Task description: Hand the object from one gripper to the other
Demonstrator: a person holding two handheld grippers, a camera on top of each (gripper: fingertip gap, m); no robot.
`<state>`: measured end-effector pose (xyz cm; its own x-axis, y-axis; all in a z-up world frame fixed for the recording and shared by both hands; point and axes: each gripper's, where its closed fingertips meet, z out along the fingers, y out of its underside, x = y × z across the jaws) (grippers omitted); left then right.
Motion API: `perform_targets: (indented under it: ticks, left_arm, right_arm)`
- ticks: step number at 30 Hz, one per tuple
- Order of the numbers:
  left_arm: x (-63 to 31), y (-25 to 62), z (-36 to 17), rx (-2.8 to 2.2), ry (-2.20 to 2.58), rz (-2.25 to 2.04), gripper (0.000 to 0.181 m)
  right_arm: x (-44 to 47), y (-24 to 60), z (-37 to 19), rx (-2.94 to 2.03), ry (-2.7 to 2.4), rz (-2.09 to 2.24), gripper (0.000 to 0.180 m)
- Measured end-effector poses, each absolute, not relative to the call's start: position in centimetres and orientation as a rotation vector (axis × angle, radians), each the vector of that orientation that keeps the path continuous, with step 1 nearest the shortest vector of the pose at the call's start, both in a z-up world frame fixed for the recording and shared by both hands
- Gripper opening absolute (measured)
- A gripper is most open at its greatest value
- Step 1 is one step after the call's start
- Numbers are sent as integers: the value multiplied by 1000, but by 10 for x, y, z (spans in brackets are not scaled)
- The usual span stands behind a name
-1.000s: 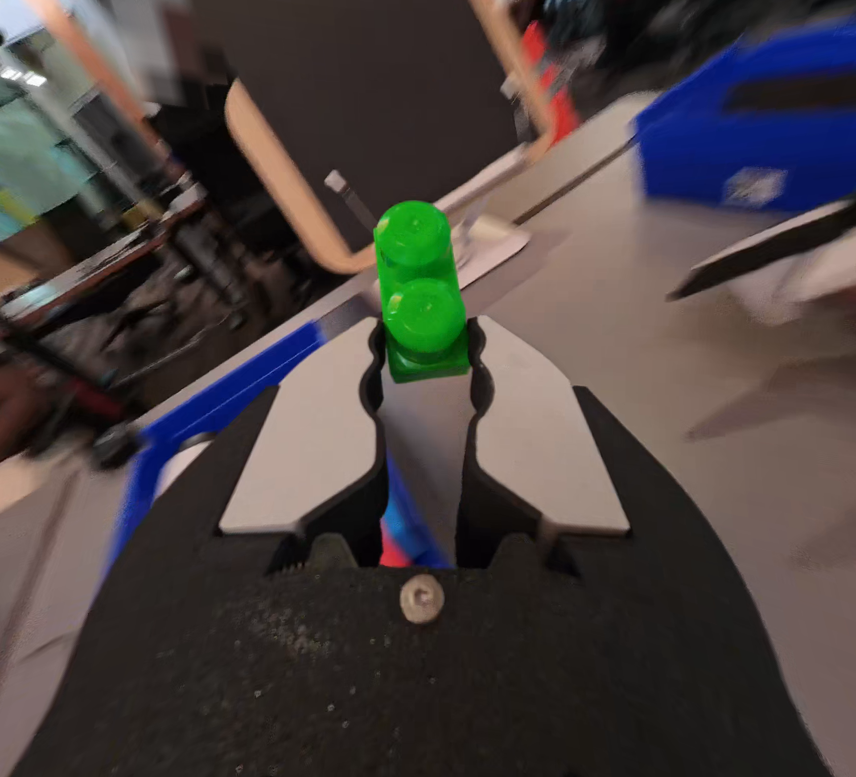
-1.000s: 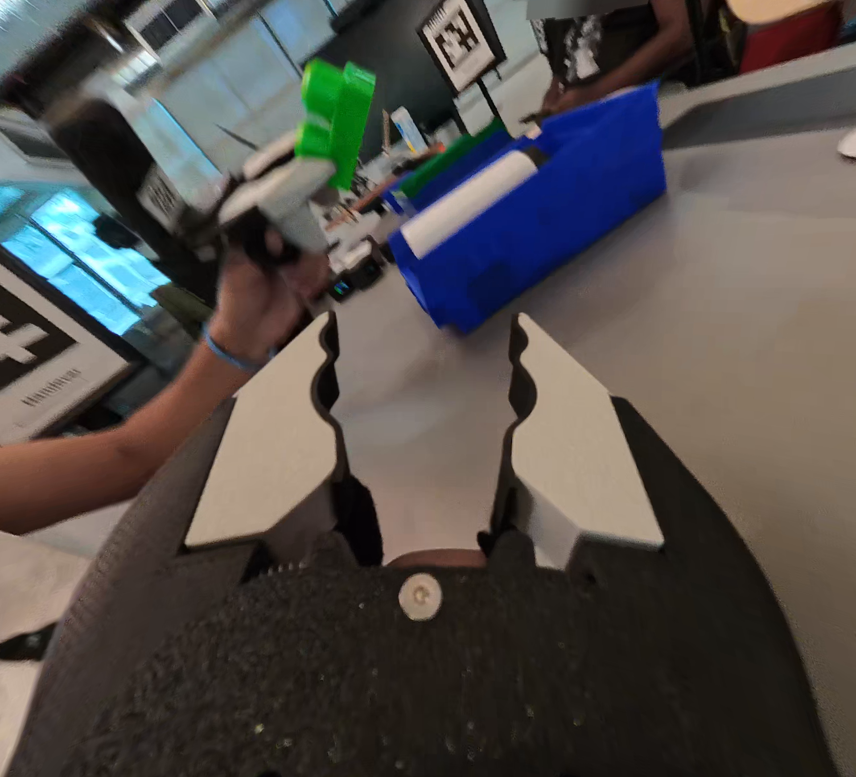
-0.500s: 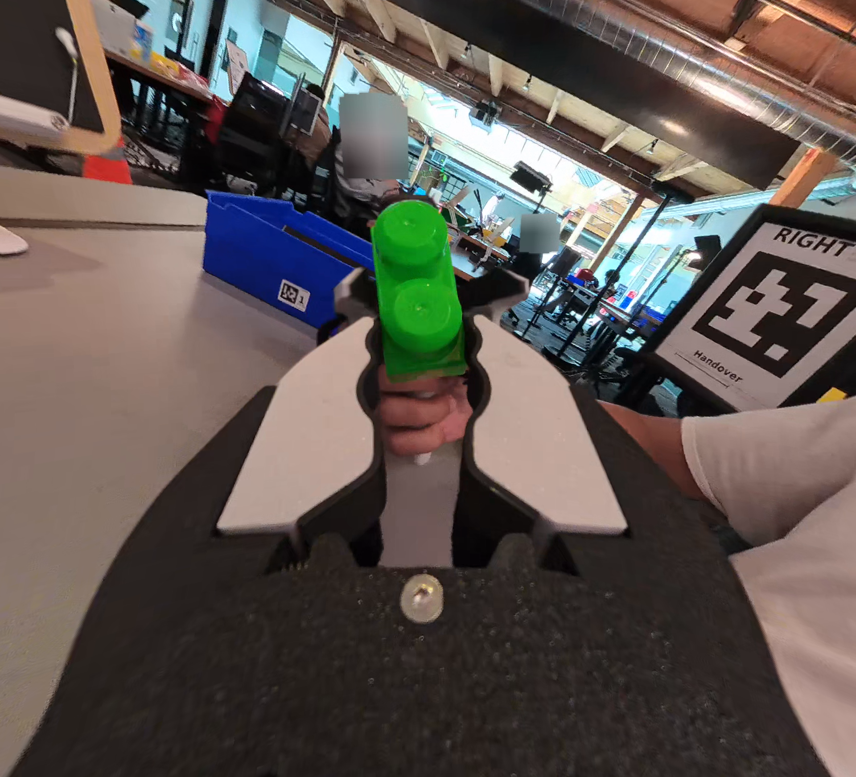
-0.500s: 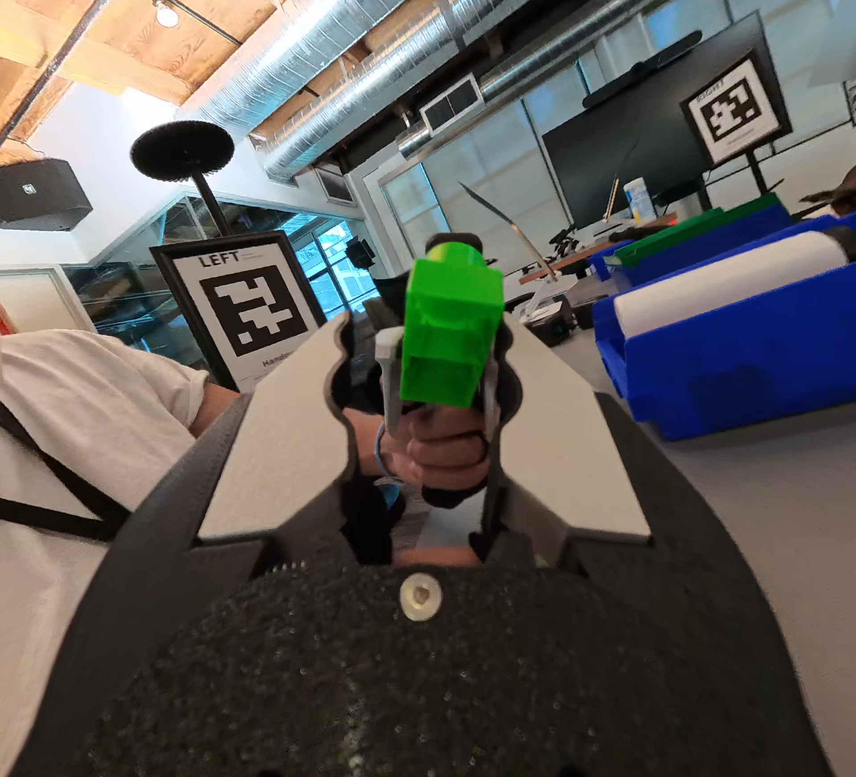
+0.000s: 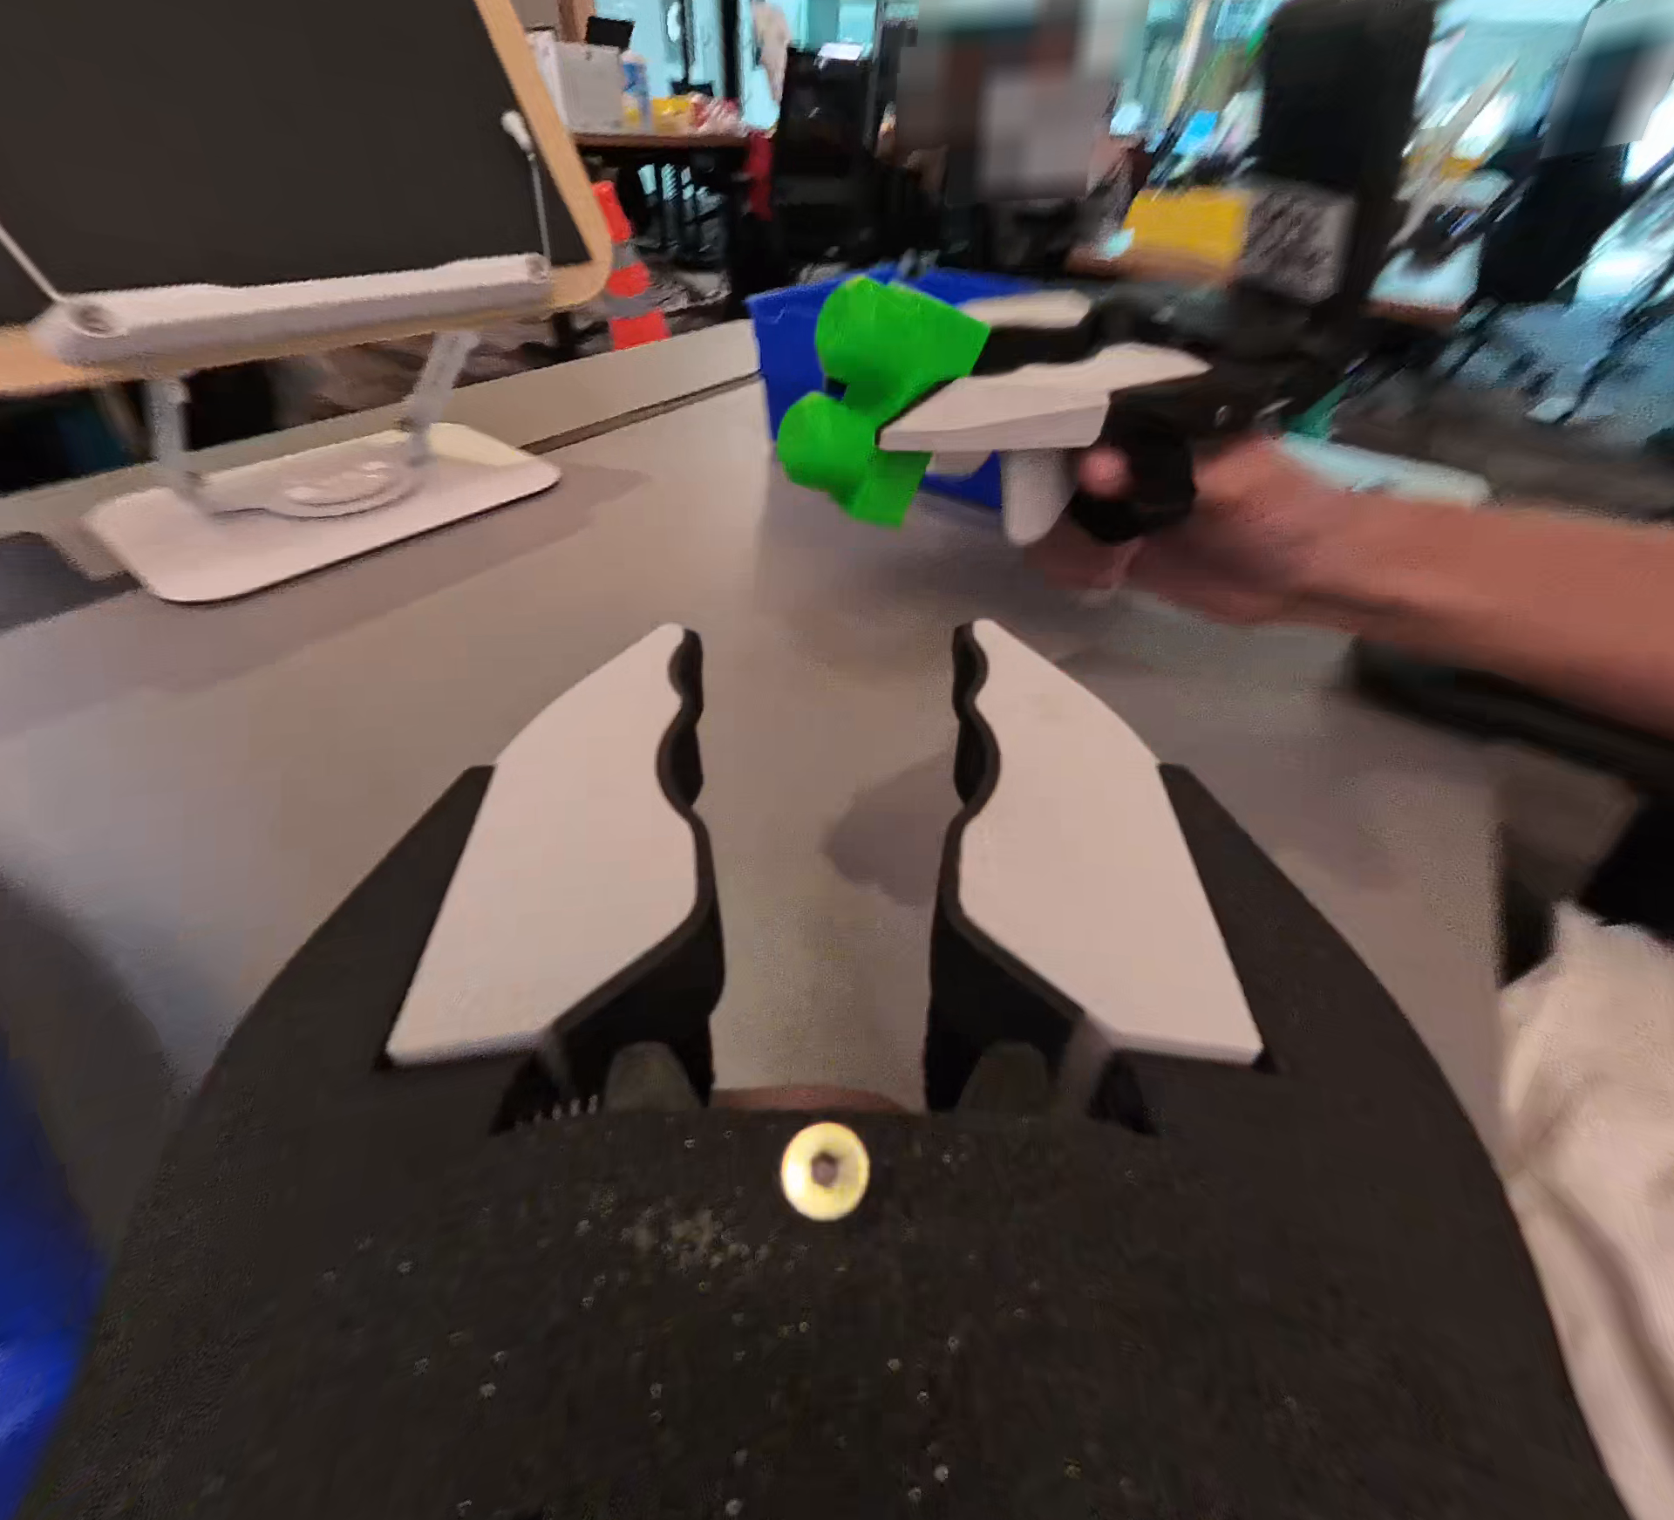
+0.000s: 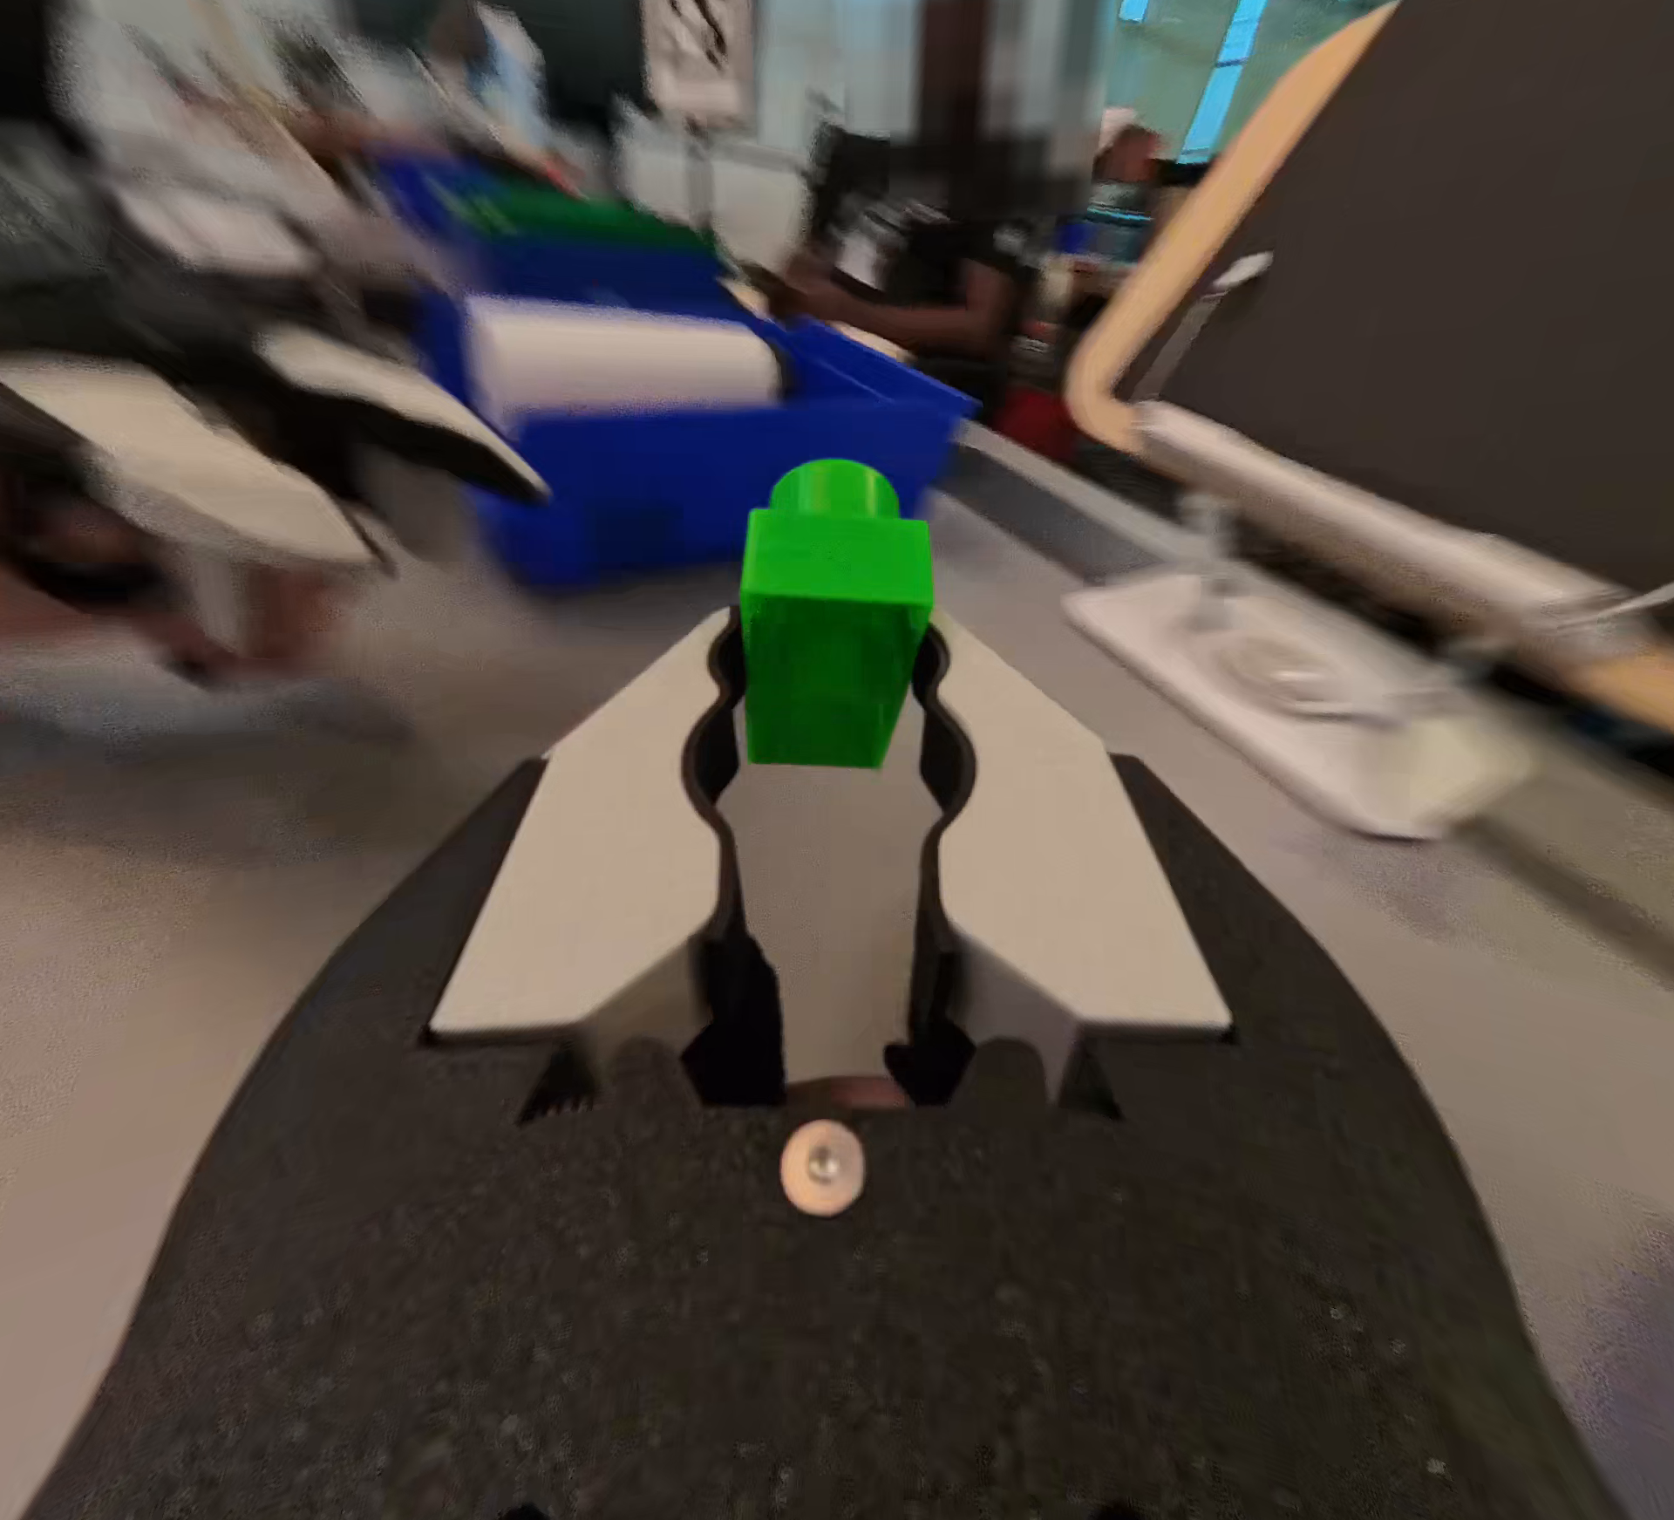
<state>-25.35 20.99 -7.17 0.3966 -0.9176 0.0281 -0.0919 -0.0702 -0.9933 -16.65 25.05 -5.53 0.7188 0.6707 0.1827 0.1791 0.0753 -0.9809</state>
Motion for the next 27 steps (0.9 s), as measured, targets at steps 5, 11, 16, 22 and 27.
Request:
perform_targets:
  ticks: [5,11,16,22,27]
  left_arm:
    - [-241,203,-88,-1671,943,-991,62]
    - [-242,209,-88,-1656,972,-781,67]
    - [-242,211,-91,-1663,981,-751,64]
    - [-243,212,-95,-1678,1038,-664,44]
    - [-263,229,-86,-1631,1035,-527,44]
  right_arm:
    - [-177,256,-76,-1399,-1029,-337,36]
    - [-224,243,-86,-1193,-1254,-704,36]
    - [-241,234,-86,-1126,-1296,-765,36]
    - [-245,231,-91,-1054,-1297,-784,37]
    - [-225,228,-96,-1109,-1219,-689,52]
